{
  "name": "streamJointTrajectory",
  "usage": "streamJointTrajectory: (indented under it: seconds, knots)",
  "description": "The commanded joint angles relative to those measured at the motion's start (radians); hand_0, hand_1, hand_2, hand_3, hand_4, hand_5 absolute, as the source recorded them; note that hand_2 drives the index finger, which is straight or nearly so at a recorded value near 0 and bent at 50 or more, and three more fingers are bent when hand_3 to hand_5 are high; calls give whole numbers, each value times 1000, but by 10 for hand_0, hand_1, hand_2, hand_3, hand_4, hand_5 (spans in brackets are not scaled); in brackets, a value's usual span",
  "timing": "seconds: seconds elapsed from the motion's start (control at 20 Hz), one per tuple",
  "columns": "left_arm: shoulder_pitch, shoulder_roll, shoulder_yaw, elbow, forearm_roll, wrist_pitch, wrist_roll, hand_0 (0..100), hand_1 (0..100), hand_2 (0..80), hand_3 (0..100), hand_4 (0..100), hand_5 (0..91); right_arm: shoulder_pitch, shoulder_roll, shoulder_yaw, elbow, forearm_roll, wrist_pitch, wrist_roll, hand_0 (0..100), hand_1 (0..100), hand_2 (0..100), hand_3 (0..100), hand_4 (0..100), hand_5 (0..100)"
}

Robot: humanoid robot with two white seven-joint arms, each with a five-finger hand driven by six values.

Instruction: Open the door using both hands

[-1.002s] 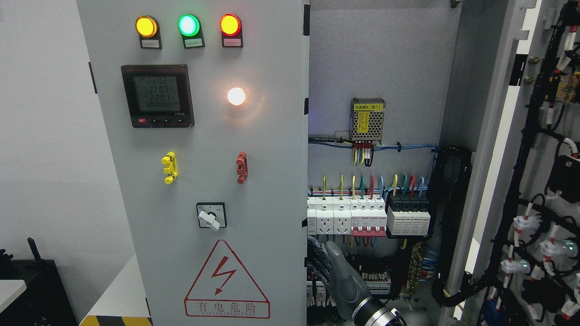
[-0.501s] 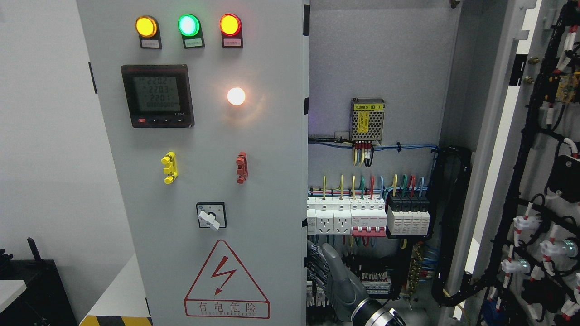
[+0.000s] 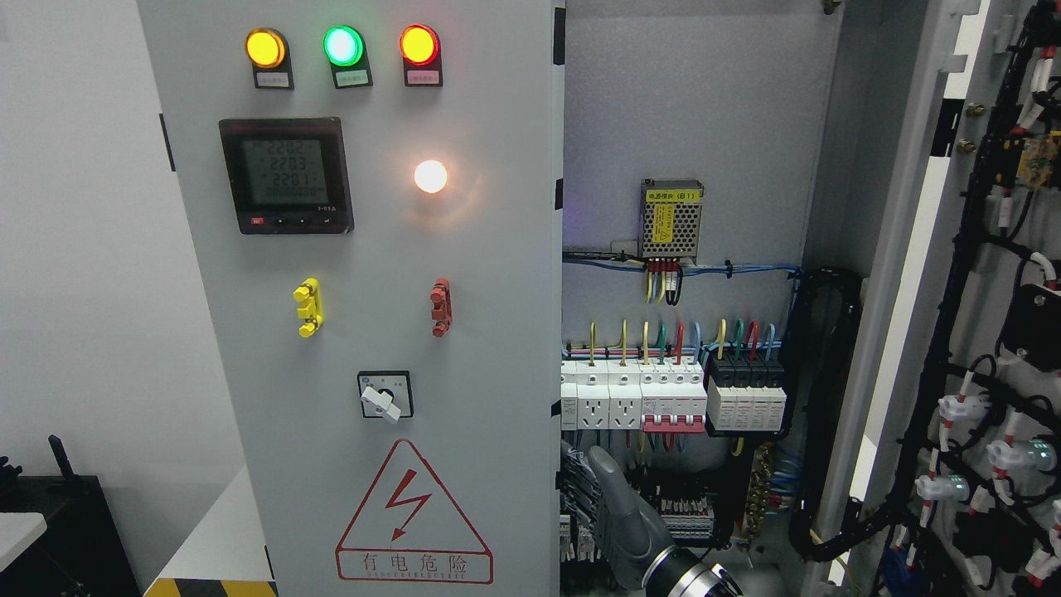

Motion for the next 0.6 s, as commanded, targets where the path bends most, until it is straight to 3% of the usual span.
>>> streamJointTrajectory:
  seconds: [0.0, 0.55]
  knots:
    - [0, -34, 0, 0, -32, 0, -1, 0, 0, 0, 0, 32, 0, 0, -6, 0, -2, -30, 0, 10, 0, 0, 0, 0, 0, 0]
    - [0, -34, 0, 0, -32, 0, -1, 0, 0, 0, 0, 32, 0, 12, -14, 0, -29, -44, -3, 21, 0, 0, 0, 0, 0, 0]
